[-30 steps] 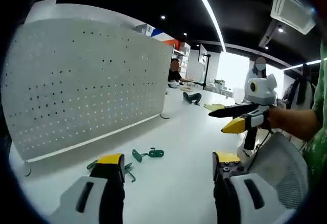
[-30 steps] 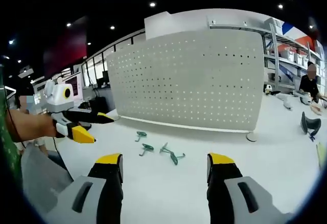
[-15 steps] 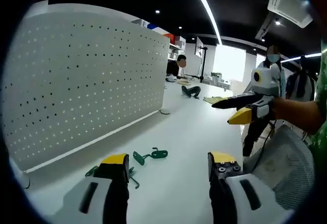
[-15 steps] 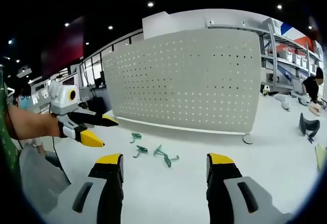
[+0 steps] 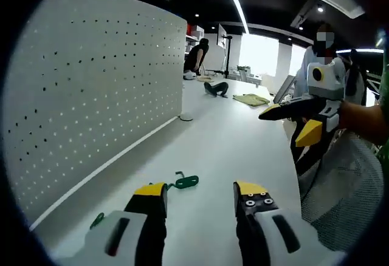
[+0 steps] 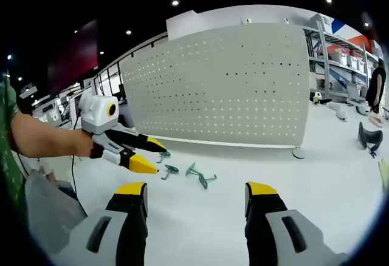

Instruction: Insert the hook assembly into the mounting plate slot until the hook locks in place.

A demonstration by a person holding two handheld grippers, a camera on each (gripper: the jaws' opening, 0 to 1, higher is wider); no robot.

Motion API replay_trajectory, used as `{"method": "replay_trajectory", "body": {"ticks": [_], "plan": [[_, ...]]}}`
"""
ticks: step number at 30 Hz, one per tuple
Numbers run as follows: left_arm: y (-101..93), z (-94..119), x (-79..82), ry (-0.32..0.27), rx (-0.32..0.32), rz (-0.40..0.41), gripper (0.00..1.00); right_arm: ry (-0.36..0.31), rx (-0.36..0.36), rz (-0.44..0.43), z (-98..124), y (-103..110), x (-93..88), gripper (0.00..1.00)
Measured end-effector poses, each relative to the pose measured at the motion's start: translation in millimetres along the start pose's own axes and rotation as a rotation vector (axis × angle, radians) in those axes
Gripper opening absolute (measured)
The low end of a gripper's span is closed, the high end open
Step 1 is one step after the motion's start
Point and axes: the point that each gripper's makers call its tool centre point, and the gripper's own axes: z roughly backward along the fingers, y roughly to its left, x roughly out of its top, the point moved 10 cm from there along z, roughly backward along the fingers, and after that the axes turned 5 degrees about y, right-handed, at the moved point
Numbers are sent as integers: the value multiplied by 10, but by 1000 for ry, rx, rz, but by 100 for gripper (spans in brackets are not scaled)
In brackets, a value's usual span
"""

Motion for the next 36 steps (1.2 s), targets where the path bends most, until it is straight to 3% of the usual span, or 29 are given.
{"method": "replay_trajectory", "body": {"ticks": [14,30,36], "plan": [[212,-413,47,132,-67,-122,38,12,-7,-18,-16,-8,-54,65],[359,-735,96,224,-143,-252,27,29,-16,-35,-35,-28,-88,64],[390,-821,48,263,-159,-298,22,33,-20,-40,-42,-34,-98,63]]}}
